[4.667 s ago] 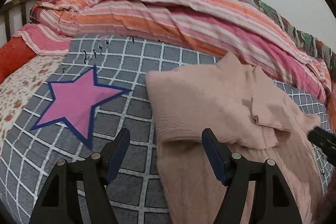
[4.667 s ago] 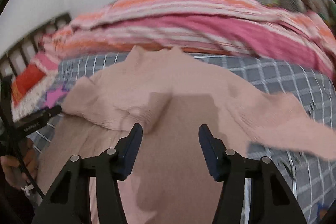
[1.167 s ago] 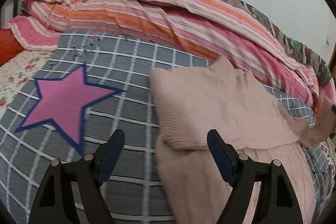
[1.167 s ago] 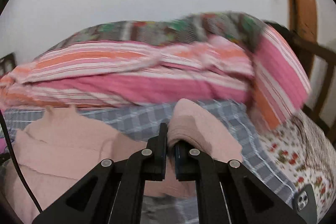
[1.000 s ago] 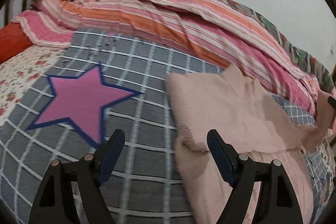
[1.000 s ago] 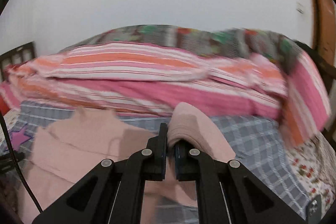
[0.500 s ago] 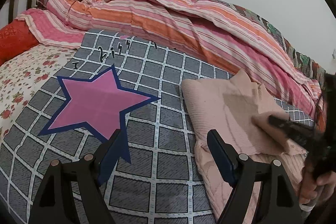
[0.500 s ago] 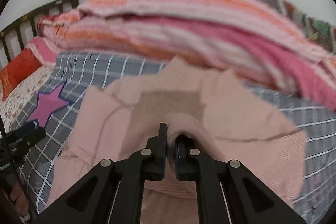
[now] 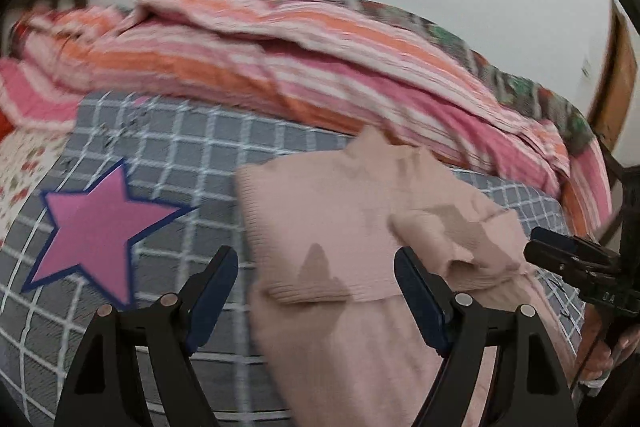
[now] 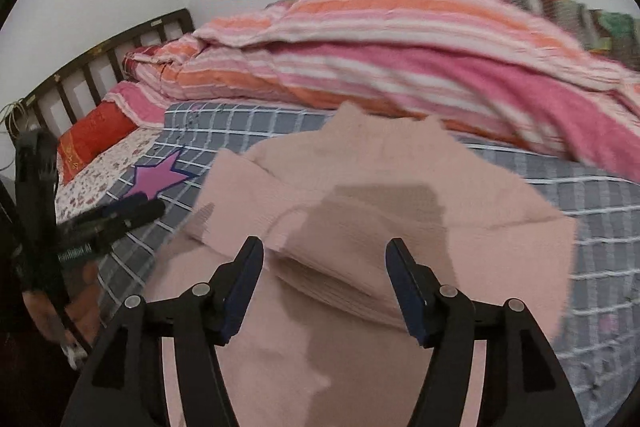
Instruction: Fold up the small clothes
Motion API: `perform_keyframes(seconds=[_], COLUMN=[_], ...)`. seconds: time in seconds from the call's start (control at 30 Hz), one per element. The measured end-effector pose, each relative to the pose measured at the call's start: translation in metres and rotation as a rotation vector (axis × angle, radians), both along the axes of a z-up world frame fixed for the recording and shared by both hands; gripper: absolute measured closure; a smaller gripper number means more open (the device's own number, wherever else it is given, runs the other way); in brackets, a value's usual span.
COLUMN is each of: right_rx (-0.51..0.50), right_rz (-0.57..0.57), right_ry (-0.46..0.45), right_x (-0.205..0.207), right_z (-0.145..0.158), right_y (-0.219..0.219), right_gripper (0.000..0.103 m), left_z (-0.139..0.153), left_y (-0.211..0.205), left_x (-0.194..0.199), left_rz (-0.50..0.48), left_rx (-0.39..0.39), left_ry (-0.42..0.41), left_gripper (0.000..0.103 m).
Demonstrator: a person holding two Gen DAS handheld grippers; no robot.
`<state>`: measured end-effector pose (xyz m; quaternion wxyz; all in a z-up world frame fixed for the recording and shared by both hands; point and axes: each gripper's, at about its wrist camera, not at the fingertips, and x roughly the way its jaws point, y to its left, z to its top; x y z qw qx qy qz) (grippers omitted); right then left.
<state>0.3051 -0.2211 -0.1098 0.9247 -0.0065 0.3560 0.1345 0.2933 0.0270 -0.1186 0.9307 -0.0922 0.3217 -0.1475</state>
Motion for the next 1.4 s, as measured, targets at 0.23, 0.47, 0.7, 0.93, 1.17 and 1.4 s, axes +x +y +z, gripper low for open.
perform_keyframes(seconds=[0.23,0.47,0.7,0.93,1.17,1.4], right_rx=[0.042,0.034,0.047,0.045,0.04,0.028], right_rz=[-0.233,-0.319,-0.325,-0.324,-0.325,-0.318], right_ry=[-0.035,0.023,0.055,0.092,0.089,0.091], right_x=[-0.031,-0.024,-0.015,-0.005,-0.004,0.001], right_z=[-0.007,-0.024,-0.034,-0.041,-0.043,-0.045], right_y=[-0.094,-0.134,-0.141,-0.143,-0.142,-0.138], right_gripper=[0.04,0.04,0.04,0.04,0.04,0.04], left_z=[0.002,-0.022,-0.025,-0.023,-0.027,-0.036], left_y=[-0.071,-0.12,-0.121,-0.058,-0.018,-0.004], left_x=[0.011,0.017,0.031,0.036,0.032,0.039], left_rz=[-0.084,-0.115,-0.03,0.082,0.126,0.103], left_rx=[0.114,0.328,0.346,0.058,0.005,-0.073], left_ry=[0.011,0.052,0.063,0.118,0.132,0.159], left_gripper=[0.024,0.024,0.034,0.034,0.038,0.052])
